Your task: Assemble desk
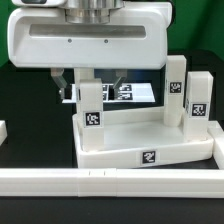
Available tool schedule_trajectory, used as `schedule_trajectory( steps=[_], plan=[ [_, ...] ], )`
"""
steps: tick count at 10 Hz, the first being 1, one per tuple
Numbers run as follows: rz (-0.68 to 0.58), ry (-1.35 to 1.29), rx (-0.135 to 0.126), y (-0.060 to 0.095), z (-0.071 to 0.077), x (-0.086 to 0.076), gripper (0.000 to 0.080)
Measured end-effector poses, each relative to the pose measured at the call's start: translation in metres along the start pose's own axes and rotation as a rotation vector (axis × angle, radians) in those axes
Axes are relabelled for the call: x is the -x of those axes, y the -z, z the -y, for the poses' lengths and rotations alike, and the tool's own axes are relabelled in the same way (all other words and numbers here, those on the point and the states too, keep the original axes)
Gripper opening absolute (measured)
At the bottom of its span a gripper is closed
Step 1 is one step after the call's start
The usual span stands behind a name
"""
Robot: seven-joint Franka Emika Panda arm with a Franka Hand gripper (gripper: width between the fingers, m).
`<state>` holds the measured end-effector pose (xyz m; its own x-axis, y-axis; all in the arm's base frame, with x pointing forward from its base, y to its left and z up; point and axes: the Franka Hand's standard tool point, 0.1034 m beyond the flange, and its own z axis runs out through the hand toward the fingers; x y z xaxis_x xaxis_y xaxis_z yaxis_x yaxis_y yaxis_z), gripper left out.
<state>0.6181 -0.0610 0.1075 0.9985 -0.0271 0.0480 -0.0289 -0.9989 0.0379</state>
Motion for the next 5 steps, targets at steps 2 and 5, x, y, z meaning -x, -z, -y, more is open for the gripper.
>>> schedule_trajectory(
  steps=[2,5],
  plan=[
    [0.001,-0.028,-0.001,-0.0003,0.0001,0.0002,0.0288],
    [0.000,-0.150,-0.004,-0.0004,-0.0005,0.0002,0.0289]
  ],
)
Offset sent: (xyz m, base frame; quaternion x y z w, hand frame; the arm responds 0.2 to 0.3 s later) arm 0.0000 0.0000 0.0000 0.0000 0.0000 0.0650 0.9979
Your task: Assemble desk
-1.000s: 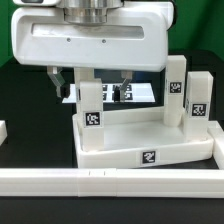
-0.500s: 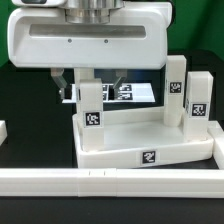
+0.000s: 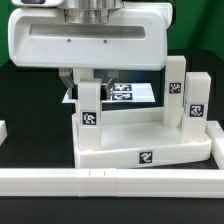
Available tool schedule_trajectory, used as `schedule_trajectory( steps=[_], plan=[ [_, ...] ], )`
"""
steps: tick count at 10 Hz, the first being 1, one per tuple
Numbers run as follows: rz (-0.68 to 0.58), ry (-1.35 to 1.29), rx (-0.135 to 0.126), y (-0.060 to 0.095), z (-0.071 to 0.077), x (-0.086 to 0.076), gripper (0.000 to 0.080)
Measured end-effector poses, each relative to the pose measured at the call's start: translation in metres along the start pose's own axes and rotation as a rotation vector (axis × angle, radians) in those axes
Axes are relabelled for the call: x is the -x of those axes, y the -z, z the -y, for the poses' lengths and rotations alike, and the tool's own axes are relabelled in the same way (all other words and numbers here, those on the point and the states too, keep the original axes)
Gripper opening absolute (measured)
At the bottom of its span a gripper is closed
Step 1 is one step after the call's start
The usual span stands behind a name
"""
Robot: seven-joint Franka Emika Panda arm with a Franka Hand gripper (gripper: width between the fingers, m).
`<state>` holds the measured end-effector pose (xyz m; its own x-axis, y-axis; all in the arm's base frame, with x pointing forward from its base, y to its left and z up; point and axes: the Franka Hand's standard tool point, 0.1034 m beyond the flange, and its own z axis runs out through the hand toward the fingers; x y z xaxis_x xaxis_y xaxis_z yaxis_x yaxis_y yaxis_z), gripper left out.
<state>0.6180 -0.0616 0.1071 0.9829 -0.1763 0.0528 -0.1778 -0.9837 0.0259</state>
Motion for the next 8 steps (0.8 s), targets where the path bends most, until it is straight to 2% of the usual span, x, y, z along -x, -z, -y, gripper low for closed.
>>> schedule_trajectory(
  steps=[4,5,8],
  plan=[
    [0.002,-0.378,-0.031,-0.0003,-0.0052,-0.0003,0.0290],
    [0.004,-0.519,-0.045,-0.0003,-0.0056,-0.0004,0.0290],
    [0.018,-0.856,-0.052,-0.0006,-0.0096,0.0000,0.0290]
  ],
)
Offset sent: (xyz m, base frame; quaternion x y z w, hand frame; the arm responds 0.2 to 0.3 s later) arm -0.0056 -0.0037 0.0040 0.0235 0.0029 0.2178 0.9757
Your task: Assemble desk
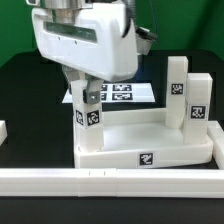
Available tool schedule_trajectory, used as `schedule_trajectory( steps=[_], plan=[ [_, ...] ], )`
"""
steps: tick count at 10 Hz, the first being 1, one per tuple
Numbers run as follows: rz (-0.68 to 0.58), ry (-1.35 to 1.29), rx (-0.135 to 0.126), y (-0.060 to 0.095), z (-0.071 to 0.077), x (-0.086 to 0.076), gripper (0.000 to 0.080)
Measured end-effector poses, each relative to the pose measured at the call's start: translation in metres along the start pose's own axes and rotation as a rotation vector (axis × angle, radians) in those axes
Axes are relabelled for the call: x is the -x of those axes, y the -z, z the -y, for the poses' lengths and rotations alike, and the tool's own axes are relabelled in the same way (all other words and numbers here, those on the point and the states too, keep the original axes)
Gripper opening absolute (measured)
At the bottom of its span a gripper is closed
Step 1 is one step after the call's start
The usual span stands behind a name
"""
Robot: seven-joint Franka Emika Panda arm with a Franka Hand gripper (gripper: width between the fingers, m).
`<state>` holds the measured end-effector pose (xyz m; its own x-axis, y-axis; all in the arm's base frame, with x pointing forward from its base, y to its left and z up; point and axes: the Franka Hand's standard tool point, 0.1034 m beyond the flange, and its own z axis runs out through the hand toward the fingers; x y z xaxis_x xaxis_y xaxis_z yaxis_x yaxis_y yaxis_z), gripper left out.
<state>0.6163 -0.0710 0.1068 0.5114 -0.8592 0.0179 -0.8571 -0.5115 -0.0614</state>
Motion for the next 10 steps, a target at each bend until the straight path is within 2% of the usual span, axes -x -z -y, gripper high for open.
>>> schedule_trajectory(
  steps=[2,5,6,7,8,10],
  plan=[
    [0.008,-0.236,0.004,-0.0004,-0.0024,-0.0021,0.0290],
    [0.008,-0.221,0.008,-0.0010,-0.0028,-0.0018,0.0319],
    [0.009,-0.188,0.014,-0.0017,-0.0034,-0.0009,0.0495],
    [0.004,-0.065,0.021,-0.0018,-0.0037,-0.0007,0.0495],
    [0.000,0.039,0.028,-0.0020,-0.0035,-0.0001,0.0616],
    [-0.001,0.255,0.036,-0.0025,-0.0028,0.0013,0.0639]
  ],
)
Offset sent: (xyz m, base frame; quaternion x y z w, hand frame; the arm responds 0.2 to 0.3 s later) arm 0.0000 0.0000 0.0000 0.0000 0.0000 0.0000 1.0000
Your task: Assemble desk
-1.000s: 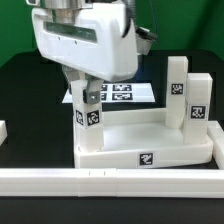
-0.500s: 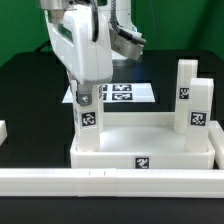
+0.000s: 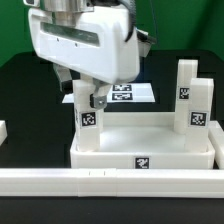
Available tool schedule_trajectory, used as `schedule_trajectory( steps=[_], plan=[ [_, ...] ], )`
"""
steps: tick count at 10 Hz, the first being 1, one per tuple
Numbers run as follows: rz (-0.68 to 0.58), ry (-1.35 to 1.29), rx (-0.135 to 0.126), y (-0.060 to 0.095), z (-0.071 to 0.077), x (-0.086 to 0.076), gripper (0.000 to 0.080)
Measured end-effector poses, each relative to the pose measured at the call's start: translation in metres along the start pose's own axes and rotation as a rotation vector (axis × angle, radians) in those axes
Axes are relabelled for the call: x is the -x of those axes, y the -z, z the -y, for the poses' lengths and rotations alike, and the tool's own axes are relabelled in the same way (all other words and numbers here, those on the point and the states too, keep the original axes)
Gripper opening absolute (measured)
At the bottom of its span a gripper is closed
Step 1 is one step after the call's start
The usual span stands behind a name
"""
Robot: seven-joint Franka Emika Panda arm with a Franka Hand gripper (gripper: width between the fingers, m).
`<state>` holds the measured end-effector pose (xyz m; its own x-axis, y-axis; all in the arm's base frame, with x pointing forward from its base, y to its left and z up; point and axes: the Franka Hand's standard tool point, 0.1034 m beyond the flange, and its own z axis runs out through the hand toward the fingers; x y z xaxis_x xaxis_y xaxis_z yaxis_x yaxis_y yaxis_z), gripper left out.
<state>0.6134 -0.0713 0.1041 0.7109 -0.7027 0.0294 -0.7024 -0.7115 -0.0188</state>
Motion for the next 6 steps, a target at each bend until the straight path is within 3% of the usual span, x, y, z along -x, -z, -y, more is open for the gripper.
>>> schedule_trajectory(
  steps=[6],
  plan=[
    [-0.018,0.578,0.000,0.0026,0.0039,0.0005,0.0648]
  ],
)
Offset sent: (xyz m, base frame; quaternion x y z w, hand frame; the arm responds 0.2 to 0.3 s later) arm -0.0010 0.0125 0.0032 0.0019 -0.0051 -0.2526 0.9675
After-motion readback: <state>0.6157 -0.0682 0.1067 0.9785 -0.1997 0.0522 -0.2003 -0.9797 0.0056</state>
